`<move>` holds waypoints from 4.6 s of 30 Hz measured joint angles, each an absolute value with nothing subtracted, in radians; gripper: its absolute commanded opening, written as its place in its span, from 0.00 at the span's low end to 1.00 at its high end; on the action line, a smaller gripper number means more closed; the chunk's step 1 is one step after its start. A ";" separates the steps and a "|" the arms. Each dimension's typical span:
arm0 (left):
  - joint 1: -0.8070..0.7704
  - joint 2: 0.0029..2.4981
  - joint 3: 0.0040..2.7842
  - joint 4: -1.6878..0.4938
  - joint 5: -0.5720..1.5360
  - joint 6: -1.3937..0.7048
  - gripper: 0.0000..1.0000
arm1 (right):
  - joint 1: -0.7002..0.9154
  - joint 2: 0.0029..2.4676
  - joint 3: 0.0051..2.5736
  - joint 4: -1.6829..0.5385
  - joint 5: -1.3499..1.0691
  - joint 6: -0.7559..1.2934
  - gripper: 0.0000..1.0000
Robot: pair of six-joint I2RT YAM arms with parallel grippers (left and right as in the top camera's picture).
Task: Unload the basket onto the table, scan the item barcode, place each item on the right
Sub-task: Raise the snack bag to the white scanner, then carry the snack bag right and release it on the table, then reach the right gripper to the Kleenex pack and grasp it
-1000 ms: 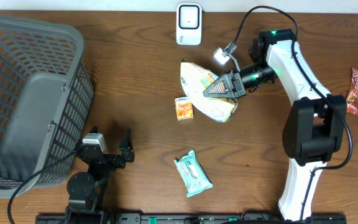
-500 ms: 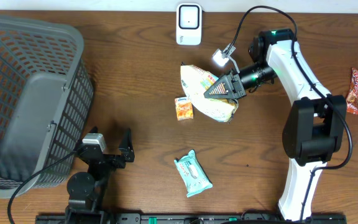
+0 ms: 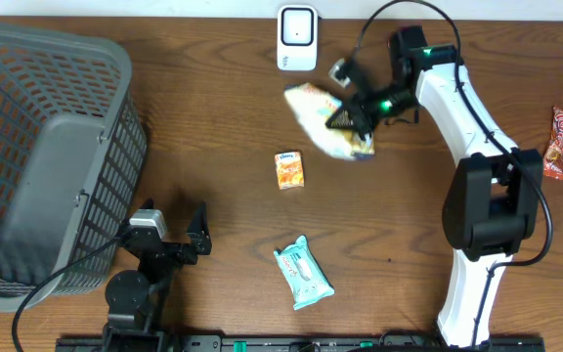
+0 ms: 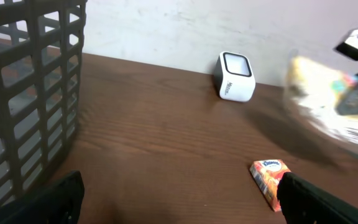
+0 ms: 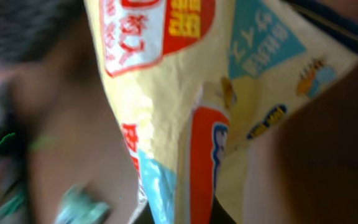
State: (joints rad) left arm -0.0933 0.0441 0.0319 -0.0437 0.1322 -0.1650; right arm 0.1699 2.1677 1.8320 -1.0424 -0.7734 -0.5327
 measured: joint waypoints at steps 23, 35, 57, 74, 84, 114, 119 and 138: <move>-0.093 0.044 0.032 -0.043 0.132 -0.165 0.98 | 0.285 2.377 2.254 -0.698 -0.199 -0.031 0.01; -0.093 0.044 0.032 -0.043 0.132 -0.165 0.98 | 0.289 2.536 2.410 -0.796 -0.185 -0.010 0.01; -0.093 0.044 0.032 -0.043 0.132 -0.165 0.98 | -0.126 2.497 2.442 -1.345 0.188 -0.007 0.01; -0.093 0.044 0.032 -0.043 0.132 -0.165 0.98 | -0.538 2.480 2.336 -1.239 0.071 -0.003 0.99; -0.093 0.044 0.032 -0.044 0.132 -0.165 0.98 | -0.412 2.146 2.471 -1.285 -0.387 0.054 0.99; -0.093 0.044 0.032 -0.043 0.132 -0.165 0.98 | 0.492 2.154 1.591 -0.847 -0.357 0.260 0.52; -0.093 0.044 0.032 -0.043 0.132 -0.165 0.98 | 0.498 2.132 1.472 -0.686 -0.381 0.272 0.19; -0.093 0.044 0.032 -0.043 0.132 -0.165 0.98 | 0.289 2.108 1.481 -1.075 -1.264 -0.250 0.01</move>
State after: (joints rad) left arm -0.0933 0.0441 0.0319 -0.0433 0.1322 -0.1650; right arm 0.2890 2.1078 1.4815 -1.0748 -1.2640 -0.2504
